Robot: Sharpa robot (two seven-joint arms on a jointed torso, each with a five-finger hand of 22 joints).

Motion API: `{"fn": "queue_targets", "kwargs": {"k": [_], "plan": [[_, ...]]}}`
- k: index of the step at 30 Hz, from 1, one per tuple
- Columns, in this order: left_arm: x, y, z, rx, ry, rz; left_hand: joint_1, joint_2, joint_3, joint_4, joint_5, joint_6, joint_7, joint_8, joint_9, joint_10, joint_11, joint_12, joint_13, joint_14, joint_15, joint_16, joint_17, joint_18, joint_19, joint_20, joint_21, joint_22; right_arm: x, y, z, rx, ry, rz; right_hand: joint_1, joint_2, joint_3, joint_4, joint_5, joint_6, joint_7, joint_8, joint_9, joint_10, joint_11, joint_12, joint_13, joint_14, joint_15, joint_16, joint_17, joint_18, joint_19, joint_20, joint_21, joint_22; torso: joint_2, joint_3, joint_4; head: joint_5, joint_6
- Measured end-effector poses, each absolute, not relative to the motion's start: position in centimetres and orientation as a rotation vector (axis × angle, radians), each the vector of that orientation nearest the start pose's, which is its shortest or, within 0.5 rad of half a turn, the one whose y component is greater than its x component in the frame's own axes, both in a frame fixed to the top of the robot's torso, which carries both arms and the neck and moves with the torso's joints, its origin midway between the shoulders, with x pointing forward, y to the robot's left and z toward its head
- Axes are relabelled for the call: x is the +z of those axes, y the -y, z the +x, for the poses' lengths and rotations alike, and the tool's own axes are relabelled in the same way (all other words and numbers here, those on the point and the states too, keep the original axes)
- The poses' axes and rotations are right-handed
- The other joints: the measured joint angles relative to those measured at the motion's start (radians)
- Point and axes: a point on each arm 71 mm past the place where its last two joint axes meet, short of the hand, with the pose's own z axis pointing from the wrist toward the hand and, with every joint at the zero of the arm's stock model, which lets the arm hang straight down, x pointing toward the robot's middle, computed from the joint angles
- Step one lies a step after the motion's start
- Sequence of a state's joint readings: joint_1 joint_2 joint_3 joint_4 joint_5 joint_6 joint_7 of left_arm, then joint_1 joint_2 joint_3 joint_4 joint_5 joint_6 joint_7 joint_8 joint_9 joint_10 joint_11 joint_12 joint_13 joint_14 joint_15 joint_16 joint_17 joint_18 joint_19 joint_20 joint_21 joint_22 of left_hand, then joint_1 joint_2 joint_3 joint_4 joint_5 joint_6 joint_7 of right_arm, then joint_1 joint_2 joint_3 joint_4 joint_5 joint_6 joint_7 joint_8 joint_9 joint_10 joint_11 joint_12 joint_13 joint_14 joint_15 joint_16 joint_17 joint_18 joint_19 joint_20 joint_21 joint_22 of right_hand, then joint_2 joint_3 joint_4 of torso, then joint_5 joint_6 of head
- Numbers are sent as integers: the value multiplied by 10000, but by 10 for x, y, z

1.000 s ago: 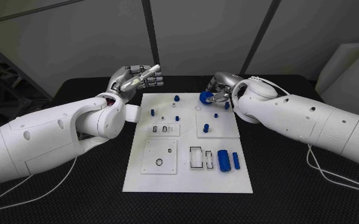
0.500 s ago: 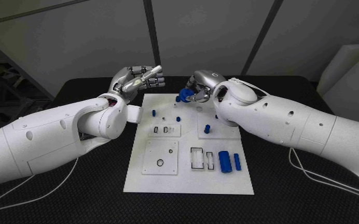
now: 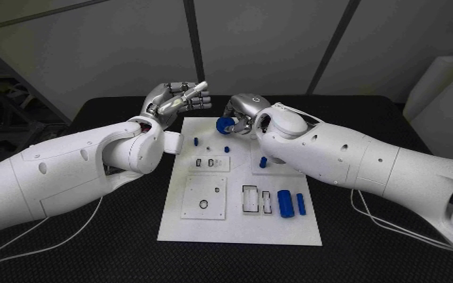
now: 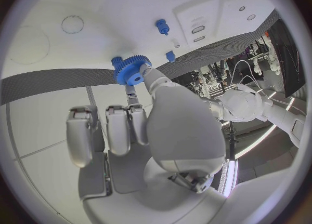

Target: Assemble the parts on the task board

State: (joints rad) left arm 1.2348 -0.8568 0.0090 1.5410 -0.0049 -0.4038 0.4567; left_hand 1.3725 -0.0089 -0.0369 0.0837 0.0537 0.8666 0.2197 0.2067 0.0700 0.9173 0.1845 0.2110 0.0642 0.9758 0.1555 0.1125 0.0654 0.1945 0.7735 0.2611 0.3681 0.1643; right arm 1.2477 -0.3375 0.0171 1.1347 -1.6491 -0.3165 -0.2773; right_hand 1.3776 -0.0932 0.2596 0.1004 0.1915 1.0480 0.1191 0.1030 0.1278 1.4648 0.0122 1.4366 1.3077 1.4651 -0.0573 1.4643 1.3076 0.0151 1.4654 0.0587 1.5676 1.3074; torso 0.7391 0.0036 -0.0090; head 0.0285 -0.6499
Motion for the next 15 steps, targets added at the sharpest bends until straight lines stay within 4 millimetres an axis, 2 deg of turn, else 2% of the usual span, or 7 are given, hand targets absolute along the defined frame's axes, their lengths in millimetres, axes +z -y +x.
{"fn": "queue_targets", "kwargs": {"k": [15], "plan": [[-137,-217,500,-15402,-12426,-10561,1,-1,0,0,0,0,0,0,-3,0,0,0,0,0,0,0,0,0,0,0,0,1,-162,36,546,5206,-15648,-2856,-204,-90,-1,0,-1,3,-3,-220,5,1,1,-50,0,0,1,-1,-1,0,0,1,0,0,-5,10,-26,21,-50]]}}
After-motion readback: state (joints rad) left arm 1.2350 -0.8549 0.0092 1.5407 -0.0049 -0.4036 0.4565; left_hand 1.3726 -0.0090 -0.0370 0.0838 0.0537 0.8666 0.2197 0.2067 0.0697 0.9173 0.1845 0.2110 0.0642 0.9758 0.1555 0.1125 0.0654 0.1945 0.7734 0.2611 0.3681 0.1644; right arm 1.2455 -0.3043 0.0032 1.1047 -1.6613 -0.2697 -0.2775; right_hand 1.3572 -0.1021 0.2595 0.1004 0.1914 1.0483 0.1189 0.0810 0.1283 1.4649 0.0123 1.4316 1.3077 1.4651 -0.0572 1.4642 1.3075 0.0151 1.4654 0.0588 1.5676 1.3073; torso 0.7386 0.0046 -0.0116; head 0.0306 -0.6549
